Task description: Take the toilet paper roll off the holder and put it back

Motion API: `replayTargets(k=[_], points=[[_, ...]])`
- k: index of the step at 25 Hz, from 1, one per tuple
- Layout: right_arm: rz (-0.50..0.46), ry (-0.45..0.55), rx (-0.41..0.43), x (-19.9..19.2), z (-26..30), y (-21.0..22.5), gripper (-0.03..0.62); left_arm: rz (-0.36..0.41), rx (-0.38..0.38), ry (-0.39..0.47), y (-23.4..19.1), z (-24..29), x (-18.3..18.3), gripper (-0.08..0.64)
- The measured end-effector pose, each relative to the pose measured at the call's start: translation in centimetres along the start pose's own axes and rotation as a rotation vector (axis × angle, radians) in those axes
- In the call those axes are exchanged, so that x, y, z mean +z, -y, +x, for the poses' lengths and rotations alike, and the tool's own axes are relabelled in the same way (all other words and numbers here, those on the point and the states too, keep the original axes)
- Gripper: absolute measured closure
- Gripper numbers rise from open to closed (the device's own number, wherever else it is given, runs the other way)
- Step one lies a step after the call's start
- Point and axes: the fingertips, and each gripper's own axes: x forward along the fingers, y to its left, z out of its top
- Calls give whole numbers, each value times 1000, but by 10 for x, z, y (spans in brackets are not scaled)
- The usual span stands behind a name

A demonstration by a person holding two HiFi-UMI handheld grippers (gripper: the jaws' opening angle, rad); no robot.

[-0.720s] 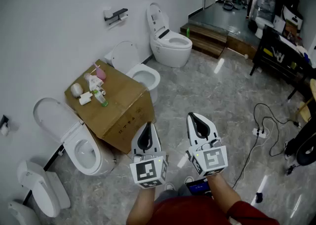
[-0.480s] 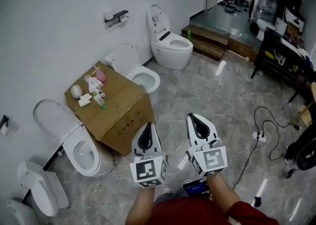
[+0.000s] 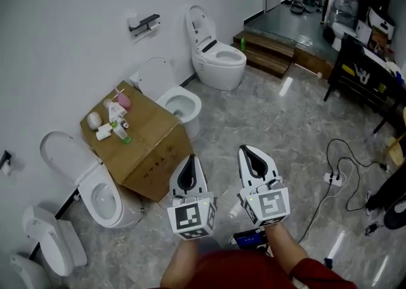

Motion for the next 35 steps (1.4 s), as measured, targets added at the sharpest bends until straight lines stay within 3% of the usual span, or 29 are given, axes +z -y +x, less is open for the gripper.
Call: replayTargets(k=[6,12,25,35], points=[[34,15,-12,-4,12,26,574,14,-9,-13,11,25,-7,554],[23,13,-14,-16,54,40,574,4,-17,-10,-4,69,-18,554],[-17,25,-24,-19,244,47,574,-19,-27,25,-114,228,0,554],[-10,12,-43,-32,333,53,574,-10,-32,14,-167,302,-2,554]])
